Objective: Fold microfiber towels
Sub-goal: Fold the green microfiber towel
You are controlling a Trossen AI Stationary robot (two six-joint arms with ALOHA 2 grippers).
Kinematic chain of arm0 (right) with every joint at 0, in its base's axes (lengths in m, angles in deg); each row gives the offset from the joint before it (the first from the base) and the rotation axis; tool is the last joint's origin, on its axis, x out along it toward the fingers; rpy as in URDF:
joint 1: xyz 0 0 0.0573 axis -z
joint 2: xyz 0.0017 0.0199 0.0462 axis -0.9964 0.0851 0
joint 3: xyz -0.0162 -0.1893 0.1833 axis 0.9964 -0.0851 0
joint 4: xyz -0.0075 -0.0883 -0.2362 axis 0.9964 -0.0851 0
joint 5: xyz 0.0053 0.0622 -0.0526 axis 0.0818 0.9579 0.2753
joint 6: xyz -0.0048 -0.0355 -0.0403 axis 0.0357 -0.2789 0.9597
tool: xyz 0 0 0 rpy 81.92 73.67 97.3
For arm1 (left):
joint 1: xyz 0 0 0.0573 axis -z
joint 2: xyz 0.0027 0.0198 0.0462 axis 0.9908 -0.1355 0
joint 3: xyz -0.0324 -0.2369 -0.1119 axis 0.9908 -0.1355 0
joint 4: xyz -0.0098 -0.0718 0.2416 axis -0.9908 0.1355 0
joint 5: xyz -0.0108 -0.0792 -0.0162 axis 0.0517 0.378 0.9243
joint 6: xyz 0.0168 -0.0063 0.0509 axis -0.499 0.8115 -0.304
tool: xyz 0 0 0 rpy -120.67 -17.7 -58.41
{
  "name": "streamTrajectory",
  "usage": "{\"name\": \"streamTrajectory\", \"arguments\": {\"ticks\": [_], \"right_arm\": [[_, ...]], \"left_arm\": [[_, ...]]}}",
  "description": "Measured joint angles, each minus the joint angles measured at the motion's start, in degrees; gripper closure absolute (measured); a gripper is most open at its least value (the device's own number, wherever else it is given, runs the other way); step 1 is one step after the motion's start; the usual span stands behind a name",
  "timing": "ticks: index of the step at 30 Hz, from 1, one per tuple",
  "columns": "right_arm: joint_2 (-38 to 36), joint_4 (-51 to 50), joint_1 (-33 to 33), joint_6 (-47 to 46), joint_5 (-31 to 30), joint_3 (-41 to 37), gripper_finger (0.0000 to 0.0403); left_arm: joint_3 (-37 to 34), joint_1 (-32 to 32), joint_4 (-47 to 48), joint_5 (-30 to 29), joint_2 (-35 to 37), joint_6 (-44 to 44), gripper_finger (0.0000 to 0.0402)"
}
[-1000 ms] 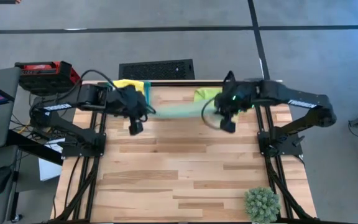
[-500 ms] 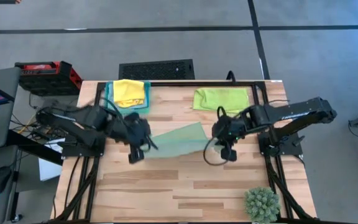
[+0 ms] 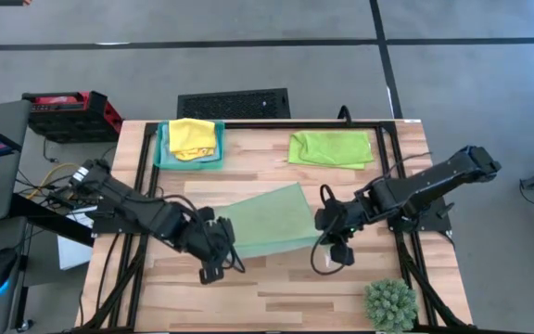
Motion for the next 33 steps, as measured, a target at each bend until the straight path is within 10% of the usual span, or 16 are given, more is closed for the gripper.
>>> {"name": "streamTrajectory", "arguments": {"ticks": [33], "right_arm": [[7.65,1.95,1.12,3.81,6.21,-1.41,0.0397]], "left_arm": [[-19.07,8.25,-21.75,-4.23,0.0,21.25,0.0401]]}}
